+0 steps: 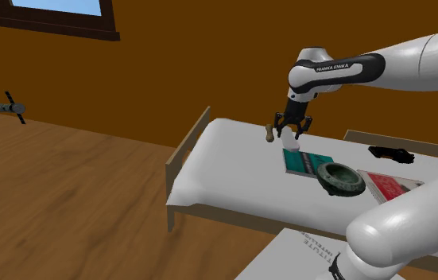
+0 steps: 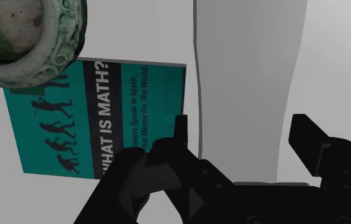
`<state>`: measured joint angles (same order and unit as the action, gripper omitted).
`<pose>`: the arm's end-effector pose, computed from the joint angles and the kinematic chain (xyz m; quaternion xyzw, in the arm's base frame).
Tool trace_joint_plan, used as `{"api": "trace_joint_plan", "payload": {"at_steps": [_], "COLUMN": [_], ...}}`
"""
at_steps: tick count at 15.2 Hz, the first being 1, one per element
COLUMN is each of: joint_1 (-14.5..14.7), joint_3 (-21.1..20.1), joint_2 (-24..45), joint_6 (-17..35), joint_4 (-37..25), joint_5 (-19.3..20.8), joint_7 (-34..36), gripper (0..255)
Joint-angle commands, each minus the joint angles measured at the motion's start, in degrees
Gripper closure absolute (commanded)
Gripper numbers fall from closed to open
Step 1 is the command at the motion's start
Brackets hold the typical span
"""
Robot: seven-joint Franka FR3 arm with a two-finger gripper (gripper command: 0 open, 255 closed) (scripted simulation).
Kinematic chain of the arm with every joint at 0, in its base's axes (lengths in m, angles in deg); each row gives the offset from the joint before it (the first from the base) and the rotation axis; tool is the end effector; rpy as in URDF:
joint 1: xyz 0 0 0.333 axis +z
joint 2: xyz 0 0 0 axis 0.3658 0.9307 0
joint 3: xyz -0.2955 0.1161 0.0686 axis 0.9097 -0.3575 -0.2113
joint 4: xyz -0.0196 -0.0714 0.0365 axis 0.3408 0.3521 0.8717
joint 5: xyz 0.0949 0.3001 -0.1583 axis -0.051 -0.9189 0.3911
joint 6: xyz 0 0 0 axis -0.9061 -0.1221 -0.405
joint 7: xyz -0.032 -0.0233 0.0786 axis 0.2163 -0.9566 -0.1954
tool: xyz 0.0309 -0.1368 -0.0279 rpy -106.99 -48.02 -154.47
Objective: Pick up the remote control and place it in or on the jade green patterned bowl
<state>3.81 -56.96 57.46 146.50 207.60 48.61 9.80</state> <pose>0.3658 -0.1717 0.4903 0.9120 -0.4101 0.0001 0.0097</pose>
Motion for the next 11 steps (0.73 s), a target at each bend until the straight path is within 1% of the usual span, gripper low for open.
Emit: {"api": "trace_joint_plan", "payload": {"at_steps": [1, 6, 11], "joint_1": [-0.87, -3.7, -7.11], "joint_3": [1.05, 4.4, 8.23], "joint_2": [-3.28, -11.34, -18.63], "joint_6": [-0.51, -2.34, -4.89], "joint_4": [2.68, 8.61, 12.89], "joint_5": [0.75, 3.46, 6.93], "joint_7": [-1.51, -6.11, -11.26], "gripper": [255, 255, 255]}}
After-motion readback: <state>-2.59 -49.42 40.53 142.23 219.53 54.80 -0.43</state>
